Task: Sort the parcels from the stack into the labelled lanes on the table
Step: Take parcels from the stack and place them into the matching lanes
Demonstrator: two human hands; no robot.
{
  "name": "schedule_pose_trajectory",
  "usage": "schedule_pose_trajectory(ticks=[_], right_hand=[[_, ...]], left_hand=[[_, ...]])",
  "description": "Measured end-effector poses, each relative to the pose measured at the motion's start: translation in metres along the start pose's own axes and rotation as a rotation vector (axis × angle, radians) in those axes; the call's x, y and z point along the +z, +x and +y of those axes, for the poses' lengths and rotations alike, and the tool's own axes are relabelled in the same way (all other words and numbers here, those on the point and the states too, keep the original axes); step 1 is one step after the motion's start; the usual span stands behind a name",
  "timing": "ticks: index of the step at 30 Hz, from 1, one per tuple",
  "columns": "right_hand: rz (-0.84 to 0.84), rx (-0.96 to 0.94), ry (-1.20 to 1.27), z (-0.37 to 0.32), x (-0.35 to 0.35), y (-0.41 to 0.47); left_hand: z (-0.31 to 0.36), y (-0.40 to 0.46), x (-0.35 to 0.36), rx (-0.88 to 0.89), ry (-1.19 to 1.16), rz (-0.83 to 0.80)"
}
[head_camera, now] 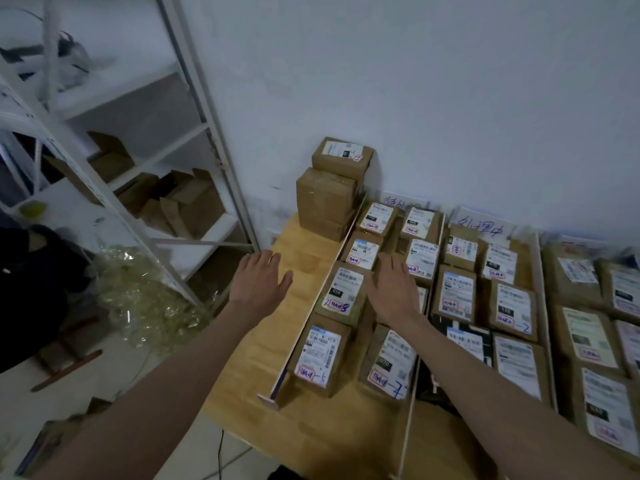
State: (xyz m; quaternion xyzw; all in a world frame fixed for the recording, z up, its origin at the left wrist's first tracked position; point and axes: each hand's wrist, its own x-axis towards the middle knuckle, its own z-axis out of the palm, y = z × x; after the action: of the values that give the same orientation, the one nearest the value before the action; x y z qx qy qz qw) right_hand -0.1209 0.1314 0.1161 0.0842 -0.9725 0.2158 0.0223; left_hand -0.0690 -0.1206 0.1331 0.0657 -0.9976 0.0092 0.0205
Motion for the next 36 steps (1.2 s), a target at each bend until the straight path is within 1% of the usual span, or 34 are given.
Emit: schedule_pose_trajectory(ticks=[7,15,20,27,30,33,36], right_hand=[[0.025,0.127,0.012,-0.022,0.018,0.074],[0.064,0.292,0.105,-0.054,0.033,0.178],[0.044,0.386,0.161,-0.061,0.051,0.228],[-0.031,0.512,0.355,-0.064,0.09,0.292],[-0.067,0.577,0.443,-0.063,0.105,0.312],[-0.092,0.621,0.521,-0.063,0.115,0.324],[-0.066,0.628,0.599,-0.064,0.122,0.329]], left_hand=[[-0.026,0.11,0.006,0.081,-0.024,-0.013],[-0.05,0.245,0.009,0.172,-0.072,-0.026],[-0.054,0.312,0.022,0.16,-0.122,-0.065],[-0.052,0.377,0.055,0.077,-0.236,-0.176],[-0.051,0.393,0.068,0.037,-0.329,-0.233],[-0.052,0.407,0.084,-0.005,-0.541,-0.33],[-0.051,0.411,0.095,-0.009,-0.675,-0.342]])
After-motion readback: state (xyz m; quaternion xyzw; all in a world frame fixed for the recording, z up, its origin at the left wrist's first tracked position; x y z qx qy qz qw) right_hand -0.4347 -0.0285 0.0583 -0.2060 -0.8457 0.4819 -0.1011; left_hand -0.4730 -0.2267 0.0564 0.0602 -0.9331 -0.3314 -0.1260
